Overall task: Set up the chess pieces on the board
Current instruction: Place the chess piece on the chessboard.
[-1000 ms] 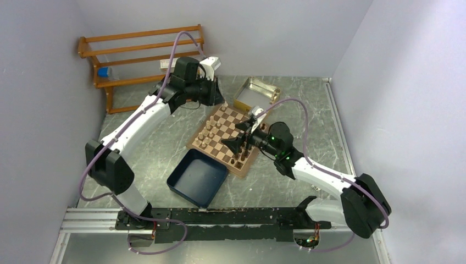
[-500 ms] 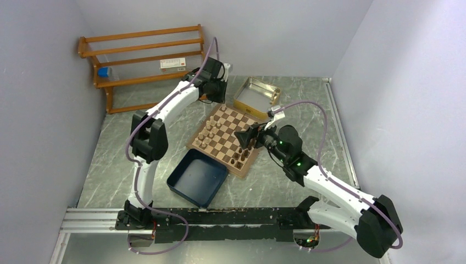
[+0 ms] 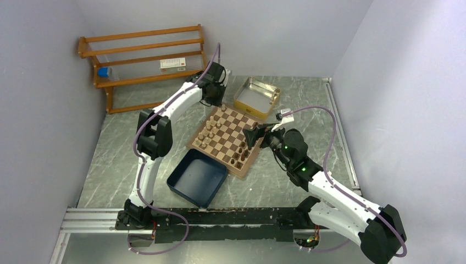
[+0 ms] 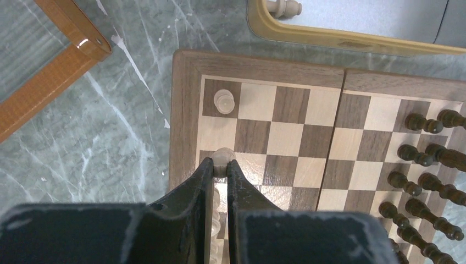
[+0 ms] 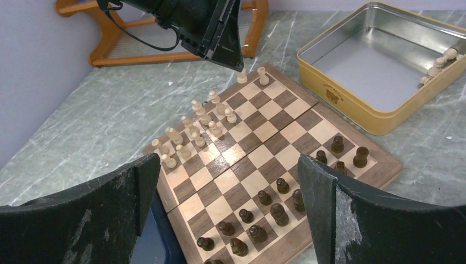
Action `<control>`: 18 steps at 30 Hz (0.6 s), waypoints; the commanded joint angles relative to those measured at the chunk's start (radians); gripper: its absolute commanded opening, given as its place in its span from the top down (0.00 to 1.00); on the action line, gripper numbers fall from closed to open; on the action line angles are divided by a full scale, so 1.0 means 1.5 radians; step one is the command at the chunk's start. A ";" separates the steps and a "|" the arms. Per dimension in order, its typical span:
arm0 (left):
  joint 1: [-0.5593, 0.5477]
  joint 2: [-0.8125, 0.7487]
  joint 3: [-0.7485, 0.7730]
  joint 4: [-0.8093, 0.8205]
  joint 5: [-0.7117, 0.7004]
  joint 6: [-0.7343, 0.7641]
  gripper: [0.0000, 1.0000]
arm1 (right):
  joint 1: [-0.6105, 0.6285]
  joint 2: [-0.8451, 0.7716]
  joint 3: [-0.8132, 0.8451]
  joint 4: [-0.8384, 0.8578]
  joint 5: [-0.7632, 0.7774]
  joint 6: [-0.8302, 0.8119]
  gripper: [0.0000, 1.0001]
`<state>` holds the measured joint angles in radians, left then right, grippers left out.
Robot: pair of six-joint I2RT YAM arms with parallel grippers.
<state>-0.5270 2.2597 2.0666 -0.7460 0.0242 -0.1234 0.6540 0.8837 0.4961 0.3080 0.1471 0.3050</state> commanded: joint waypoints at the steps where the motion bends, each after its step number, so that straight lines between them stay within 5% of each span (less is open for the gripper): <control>1: 0.003 -0.004 -0.025 0.054 -0.015 0.011 0.95 | -0.002 0.008 -0.006 0.010 0.019 -0.012 0.00; 18: 0.004 -0.053 -0.187 0.210 -0.024 0.002 0.95 | -0.003 0.017 -0.001 0.013 0.030 -0.027 0.00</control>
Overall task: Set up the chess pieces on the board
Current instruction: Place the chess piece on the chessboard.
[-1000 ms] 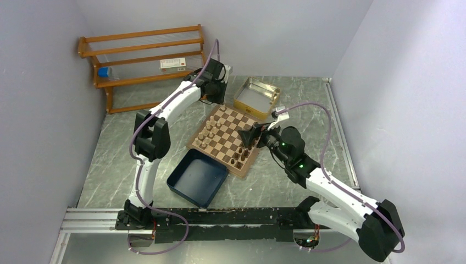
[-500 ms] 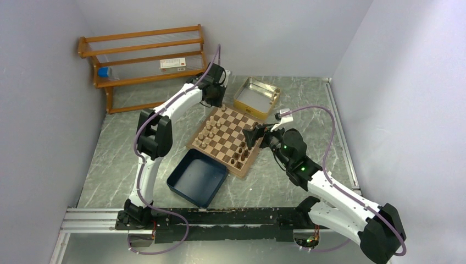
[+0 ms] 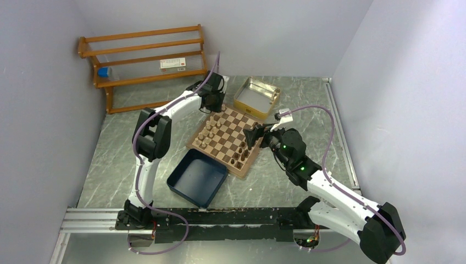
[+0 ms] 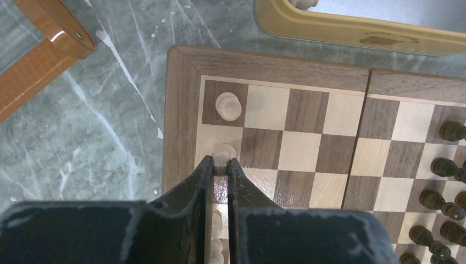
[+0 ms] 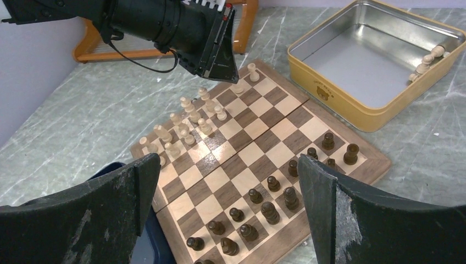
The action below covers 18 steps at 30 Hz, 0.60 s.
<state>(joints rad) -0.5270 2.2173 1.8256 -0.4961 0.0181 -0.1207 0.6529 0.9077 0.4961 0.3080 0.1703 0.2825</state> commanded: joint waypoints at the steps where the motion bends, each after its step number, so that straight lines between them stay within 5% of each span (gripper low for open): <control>1: 0.004 -0.026 -0.031 0.047 -0.029 0.001 0.95 | -0.003 0.001 0.000 0.013 0.015 -0.012 0.00; 18: 0.003 -0.022 -0.024 0.034 -0.018 0.007 0.82 | -0.003 0.010 -0.009 0.029 0.021 -0.017 0.00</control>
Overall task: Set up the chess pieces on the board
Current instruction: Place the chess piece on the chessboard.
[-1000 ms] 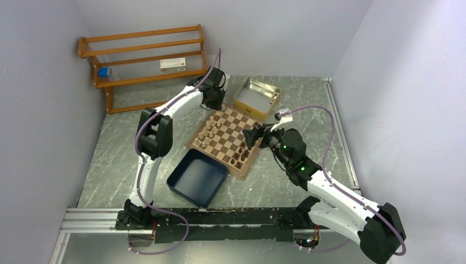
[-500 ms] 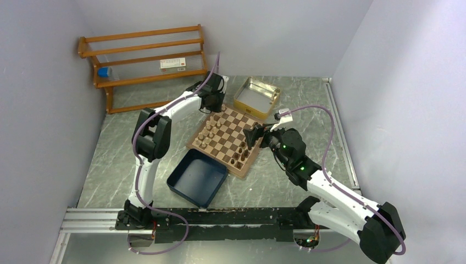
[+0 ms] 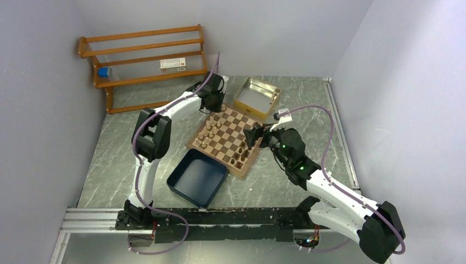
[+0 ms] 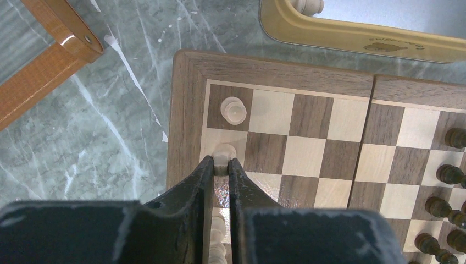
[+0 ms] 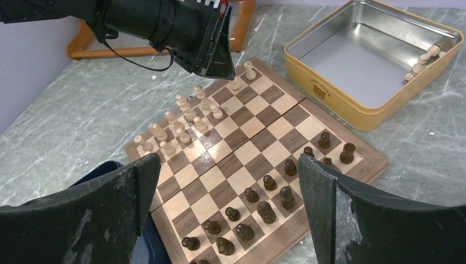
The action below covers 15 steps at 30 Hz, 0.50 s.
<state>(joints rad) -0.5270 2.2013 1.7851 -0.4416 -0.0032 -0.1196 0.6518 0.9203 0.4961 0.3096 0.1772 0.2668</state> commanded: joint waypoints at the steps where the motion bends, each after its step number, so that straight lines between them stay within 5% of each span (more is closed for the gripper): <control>1: 0.003 -0.011 0.003 -0.002 -0.004 0.006 0.81 | -0.002 0.003 -0.010 0.028 0.016 -0.006 0.00; 15: 0.003 -0.024 -0.004 0.006 0.007 0.005 0.64 | -0.003 0.004 -0.017 0.036 0.013 -0.006 0.00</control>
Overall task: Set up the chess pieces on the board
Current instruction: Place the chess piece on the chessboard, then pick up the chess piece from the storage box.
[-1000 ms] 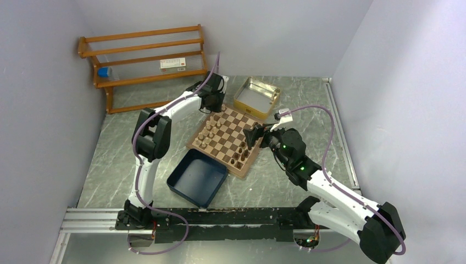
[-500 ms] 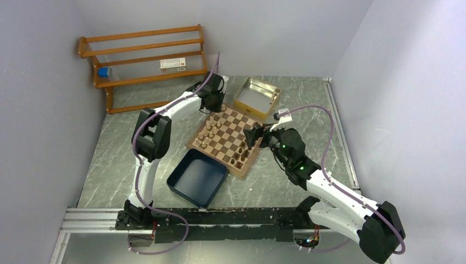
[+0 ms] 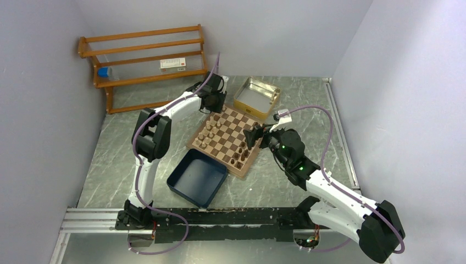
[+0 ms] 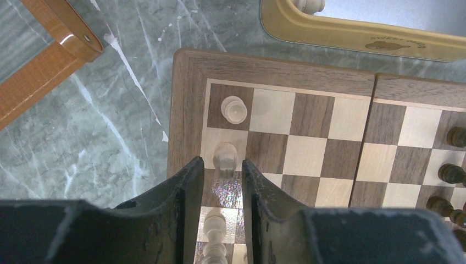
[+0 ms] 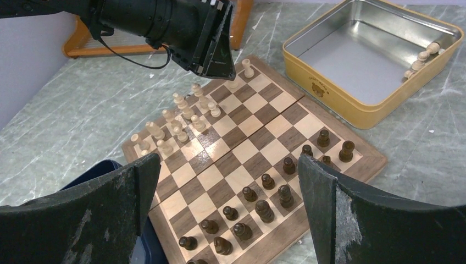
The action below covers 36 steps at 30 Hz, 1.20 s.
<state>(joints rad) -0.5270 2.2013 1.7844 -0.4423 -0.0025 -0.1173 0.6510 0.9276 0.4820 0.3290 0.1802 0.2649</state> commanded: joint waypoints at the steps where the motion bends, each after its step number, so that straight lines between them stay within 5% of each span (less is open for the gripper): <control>1: 0.003 -0.026 -0.003 0.005 0.009 0.002 0.63 | -0.003 0.000 -0.008 0.023 0.011 -0.003 0.00; 19: 0.020 -0.187 0.031 -0.050 0.030 -0.024 0.42 | -0.003 0.030 0.079 -0.054 0.045 0.130 0.00; 26: 0.030 -0.374 -0.115 -0.053 0.036 -0.016 0.33 | -0.051 0.139 0.170 -0.068 0.047 0.125 0.00; 27: 0.030 -0.406 -0.145 -0.046 0.046 -0.017 0.29 | -0.069 0.157 0.189 -0.065 0.036 0.124 0.00; 28: 0.030 -0.436 -0.177 -0.040 0.052 -0.020 0.10 | -0.086 0.178 0.197 -0.059 0.029 0.121 0.00; 29: 0.030 -0.469 -0.206 -0.032 0.057 -0.024 0.03 | -0.105 0.206 0.220 -0.058 0.018 0.116 0.00; 36: 0.031 -0.671 -0.427 0.015 0.111 -0.024 0.02 | -0.157 0.435 0.420 -0.170 0.057 -0.033 0.04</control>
<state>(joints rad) -0.4831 1.3029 1.2655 -0.4667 0.0937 -0.1551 0.4309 1.4372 0.9752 0.1921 0.2138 0.3611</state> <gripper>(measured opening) 0.979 0.987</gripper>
